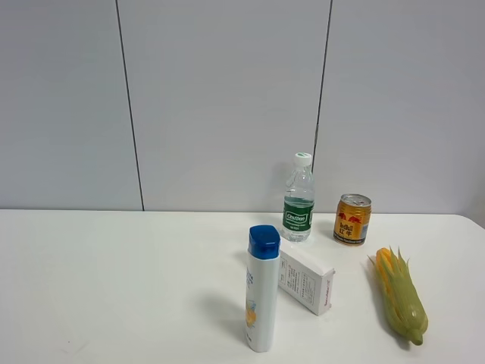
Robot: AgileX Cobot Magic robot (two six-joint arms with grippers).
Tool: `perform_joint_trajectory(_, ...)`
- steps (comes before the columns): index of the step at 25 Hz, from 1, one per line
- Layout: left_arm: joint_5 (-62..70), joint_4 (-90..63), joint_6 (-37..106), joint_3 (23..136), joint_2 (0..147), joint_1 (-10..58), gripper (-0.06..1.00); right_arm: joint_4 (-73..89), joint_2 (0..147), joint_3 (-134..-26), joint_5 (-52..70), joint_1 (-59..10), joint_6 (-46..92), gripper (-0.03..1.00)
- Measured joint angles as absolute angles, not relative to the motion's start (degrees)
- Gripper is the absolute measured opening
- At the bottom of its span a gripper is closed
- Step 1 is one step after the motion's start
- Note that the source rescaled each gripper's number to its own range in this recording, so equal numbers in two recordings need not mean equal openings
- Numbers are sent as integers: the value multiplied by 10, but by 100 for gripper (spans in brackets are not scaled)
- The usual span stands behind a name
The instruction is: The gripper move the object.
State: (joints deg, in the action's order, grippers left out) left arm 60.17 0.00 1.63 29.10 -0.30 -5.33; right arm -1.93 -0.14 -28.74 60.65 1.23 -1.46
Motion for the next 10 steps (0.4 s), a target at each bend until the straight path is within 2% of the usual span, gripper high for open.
perform_joint_trajectory(10, 602, 0, 16, 291, -3, -53, 100, -19, -1, -287, 607, 12, -15, 100)
